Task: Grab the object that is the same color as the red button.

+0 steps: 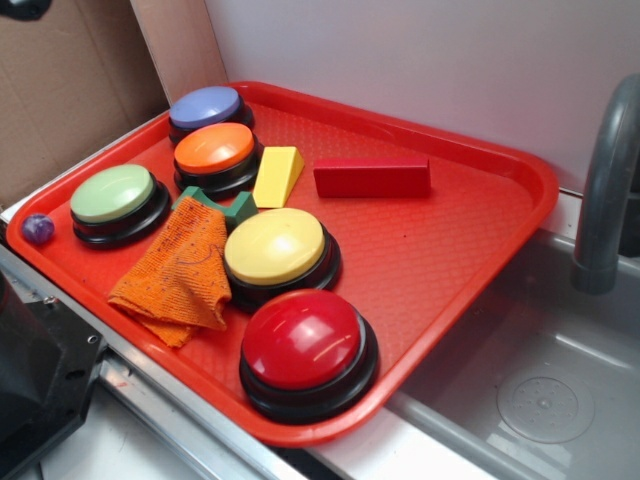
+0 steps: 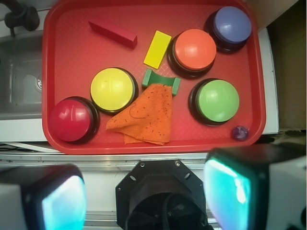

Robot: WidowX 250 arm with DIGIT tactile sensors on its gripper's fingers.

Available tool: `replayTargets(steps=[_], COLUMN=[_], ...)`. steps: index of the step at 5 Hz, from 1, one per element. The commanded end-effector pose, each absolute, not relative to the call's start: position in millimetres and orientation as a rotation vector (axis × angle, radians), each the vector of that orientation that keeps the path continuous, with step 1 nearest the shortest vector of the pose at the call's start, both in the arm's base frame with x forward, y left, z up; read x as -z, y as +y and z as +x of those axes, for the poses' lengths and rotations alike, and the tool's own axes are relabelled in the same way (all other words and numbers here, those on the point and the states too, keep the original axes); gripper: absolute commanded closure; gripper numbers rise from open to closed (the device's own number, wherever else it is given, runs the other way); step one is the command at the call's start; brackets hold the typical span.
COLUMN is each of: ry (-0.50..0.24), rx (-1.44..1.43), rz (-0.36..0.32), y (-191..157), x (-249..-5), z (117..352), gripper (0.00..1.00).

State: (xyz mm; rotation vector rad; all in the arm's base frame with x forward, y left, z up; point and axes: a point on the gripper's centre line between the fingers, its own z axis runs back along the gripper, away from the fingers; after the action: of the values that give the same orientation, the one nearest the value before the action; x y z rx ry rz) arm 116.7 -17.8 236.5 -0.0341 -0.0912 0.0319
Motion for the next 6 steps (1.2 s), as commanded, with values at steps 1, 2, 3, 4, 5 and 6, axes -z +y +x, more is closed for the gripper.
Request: replayTargets(steps=[1, 2, 3, 4, 5, 6], ry=[-0.091, -0.108, -0.113, -0.144, -0.138, -0.163], rx=[-0.032, 0.027, 0.066, 0.18, 0.288, 0.401], rz=[-0.034, -0.023, -0.019, -0.03, -0.01, 0.037], y=[-18, -20, -20, -18, -20, -24], x=[-236, -231, -226, -215, -204, -191], z=[117, 126, 137, 156, 176, 204], gripper=[0.0, 0.0, 0.0, 0.0, 0.0, 0.0])
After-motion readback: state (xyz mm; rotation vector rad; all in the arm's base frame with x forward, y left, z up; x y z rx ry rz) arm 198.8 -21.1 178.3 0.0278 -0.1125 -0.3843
